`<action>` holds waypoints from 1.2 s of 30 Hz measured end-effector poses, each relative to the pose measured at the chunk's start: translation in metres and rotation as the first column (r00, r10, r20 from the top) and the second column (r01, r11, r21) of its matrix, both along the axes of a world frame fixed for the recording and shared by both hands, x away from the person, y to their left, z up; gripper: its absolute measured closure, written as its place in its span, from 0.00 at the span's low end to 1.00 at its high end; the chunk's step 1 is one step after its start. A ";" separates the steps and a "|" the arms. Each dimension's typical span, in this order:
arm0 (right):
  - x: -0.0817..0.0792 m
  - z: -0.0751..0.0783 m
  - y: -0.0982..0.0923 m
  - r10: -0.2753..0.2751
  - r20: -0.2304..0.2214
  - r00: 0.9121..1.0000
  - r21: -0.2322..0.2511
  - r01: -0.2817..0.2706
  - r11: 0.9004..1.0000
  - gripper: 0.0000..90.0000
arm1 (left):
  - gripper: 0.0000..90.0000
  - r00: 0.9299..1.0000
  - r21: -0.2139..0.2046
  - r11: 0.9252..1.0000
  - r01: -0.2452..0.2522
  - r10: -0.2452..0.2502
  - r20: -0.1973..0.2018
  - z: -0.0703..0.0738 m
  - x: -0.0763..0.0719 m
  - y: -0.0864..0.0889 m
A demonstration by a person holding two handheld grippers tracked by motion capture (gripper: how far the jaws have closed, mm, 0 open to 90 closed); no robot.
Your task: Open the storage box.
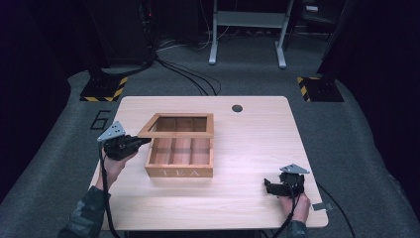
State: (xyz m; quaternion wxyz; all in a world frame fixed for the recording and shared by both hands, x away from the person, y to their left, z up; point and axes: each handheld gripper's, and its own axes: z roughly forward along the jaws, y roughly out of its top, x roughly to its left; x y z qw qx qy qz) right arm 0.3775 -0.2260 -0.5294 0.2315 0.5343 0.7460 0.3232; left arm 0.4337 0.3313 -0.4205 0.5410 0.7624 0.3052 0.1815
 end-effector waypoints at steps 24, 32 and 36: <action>0.000 0.000 0.000 0.002 0.002 1.000 -0.001 -0.002 1.000 0.07 | 0.95 0.998 -0.011 1.000 0.008 -0.008 -0.064 -0.058 -0.026 0.003; 0.000 0.000 0.000 0.003 0.002 1.000 -0.002 -0.003 1.000 0.07 | 0.94 0.997 -0.022 1.000 0.012 -0.013 -0.070 -0.064 -0.031 0.007; 0.000 0.000 0.000 0.003 0.002 1.000 -0.002 -0.003 1.000 0.07 | 0.94 0.997 -0.030 1.000 0.005 -0.007 -0.072 -0.066 -0.035 0.011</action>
